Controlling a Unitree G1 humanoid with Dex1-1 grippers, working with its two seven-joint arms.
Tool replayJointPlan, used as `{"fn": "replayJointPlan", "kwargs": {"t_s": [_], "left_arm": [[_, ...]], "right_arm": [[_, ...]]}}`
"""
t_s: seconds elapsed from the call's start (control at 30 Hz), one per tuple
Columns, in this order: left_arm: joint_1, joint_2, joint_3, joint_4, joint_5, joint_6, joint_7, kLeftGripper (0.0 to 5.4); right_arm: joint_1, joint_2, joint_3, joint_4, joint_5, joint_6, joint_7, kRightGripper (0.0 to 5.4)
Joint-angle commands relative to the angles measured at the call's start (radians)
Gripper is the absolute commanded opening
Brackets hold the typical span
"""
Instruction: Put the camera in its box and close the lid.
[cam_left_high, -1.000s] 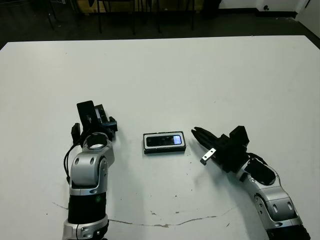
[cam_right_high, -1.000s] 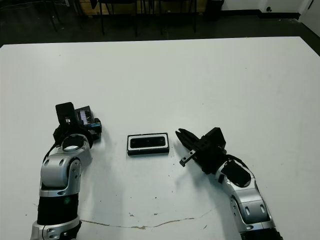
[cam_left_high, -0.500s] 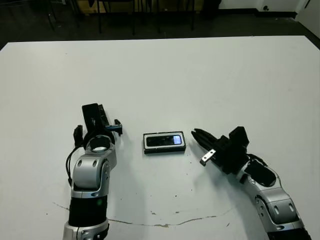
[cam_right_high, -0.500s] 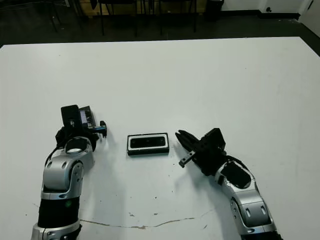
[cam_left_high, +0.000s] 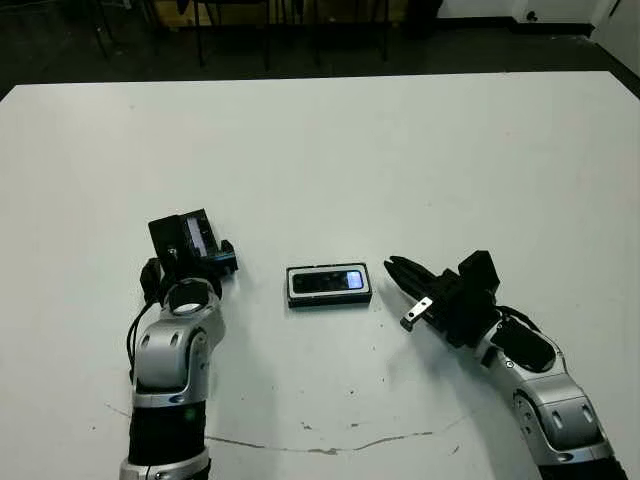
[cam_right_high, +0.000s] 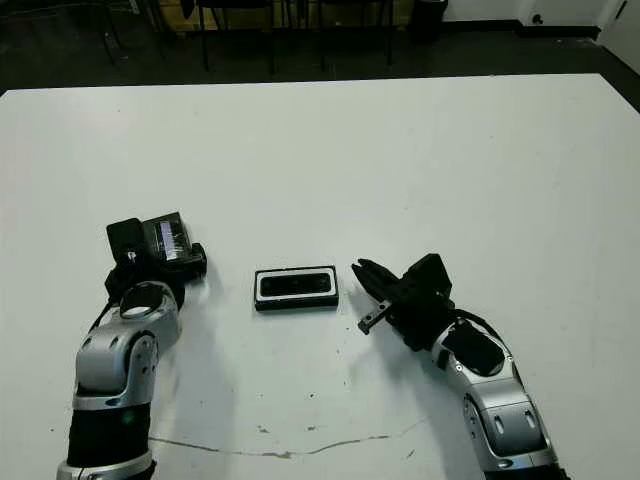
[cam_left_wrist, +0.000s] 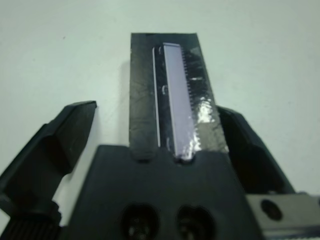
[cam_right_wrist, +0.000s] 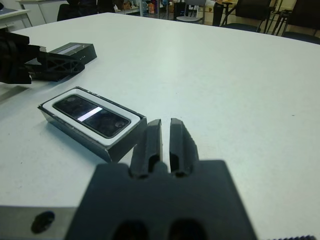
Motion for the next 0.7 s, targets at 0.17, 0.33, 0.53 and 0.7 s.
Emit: {"fn": "replayJointPlan", "kwargs": {"t_s": [0.17,0.33,0.53,0.7], "left_arm": [[0.011,-0.072,-0.008,0.079,-0.004,0.065,0.025,4.02],[0.005,-0.020,-0.067,0.074,0.012,0.117,-0.020,3.09],[0.025,0.047,-0.139,0.069,0.058,0.145,-0.099,2.77],[0.057,0.097,-0.181,0.055,0.102,0.122,-0.156,2.77]], "right_arm": [[0.015,-0.004,0.001,0.008,-0.005,0.015,-0.008,0.00],[0.019,0.003,0.005,-0.005,-0.005,0.032,-0.019,0.00],[0.023,-0.002,0.012,-0.029,-0.011,0.053,-0.034,0.00],[0.028,-0.005,0.024,-0.049,-0.031,0.061,-0.055,0.00]]}}
